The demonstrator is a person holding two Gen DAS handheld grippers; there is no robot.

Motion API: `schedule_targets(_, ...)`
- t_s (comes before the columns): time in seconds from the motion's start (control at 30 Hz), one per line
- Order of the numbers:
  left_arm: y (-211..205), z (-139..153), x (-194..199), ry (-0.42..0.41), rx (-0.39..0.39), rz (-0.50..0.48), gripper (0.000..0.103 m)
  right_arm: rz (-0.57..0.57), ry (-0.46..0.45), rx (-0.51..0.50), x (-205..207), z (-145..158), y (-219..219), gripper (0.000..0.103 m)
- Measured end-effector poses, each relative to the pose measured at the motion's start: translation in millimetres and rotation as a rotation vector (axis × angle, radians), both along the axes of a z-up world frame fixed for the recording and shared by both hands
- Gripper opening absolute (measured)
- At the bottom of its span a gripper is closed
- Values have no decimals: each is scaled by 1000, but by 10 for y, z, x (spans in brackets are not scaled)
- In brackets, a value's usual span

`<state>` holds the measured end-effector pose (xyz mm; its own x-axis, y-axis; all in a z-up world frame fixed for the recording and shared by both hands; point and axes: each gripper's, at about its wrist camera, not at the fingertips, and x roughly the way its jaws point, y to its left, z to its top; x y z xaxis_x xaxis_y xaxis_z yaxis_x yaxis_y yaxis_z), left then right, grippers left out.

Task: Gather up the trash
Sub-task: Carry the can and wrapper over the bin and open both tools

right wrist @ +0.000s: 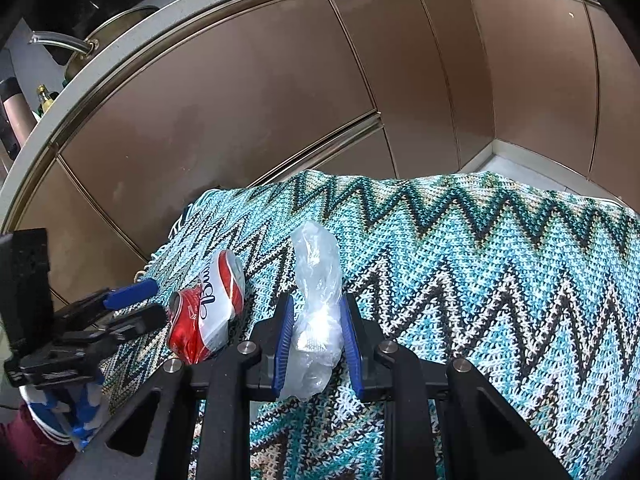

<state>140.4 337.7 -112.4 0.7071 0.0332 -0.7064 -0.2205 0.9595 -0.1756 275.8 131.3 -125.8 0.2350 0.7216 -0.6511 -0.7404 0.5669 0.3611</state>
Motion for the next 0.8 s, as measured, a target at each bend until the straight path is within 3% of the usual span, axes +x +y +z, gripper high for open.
schedule_targets(0.13,-40,-142,134,56,34,7,68,-4,2,2,-4,-4,-29,23)
schedule_targets(0.27,-57,-137,96,29,55,28,63,-7,1,1,-15,-6,-75,23)
schedule_targets(0.3,-64,-128,85,21,64,25,53,-8,2,3,-23,-5,-88,23)
schedule_targets(0.53,-102,-10,-94,-10,80,36,49,4,-12,10,-204,80,-196,22)
schedule_targets(0.8,-256,281,-410,-61,79,33,47,-15,-48,26,-547,374,-521,22)
